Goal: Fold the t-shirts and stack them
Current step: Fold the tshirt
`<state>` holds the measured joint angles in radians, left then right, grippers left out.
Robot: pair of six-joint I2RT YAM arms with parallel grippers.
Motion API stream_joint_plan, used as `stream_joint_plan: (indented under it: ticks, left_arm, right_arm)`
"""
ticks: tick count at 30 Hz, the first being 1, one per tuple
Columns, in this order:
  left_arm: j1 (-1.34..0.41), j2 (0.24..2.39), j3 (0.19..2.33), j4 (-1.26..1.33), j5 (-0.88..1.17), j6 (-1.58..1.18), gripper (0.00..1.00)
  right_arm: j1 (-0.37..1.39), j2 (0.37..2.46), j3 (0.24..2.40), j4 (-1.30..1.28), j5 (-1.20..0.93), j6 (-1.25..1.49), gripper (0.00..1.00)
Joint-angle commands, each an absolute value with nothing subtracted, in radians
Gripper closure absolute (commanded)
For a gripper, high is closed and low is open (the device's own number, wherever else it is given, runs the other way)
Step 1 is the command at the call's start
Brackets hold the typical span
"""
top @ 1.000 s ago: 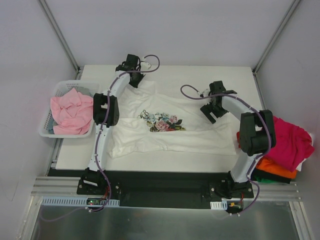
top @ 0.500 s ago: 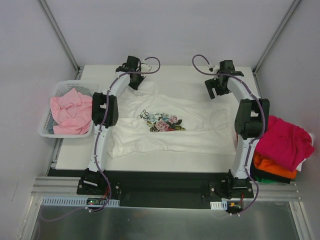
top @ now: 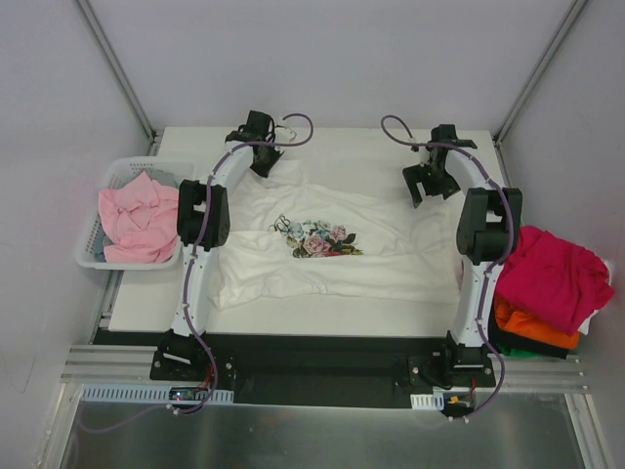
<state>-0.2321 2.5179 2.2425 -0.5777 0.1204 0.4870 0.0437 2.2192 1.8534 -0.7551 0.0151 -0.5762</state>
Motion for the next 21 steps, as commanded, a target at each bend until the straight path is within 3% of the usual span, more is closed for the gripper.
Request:
stream_joint_plan:
  ticks: [1,21]
  left_arm:
    - [-0.235,2.444,2.211,-0.589,0.118,0.502,1.00]
    - [-0.235,2.398,2.115,-0.578,0.126,0.531,1.00]
  right_arm:
    - [0.029,2.198,1.867,-0.792,0.031,-0.578,0.03]
    - [0.002,2.272,1.916,-0.824,0.046,-0.666,0.02]
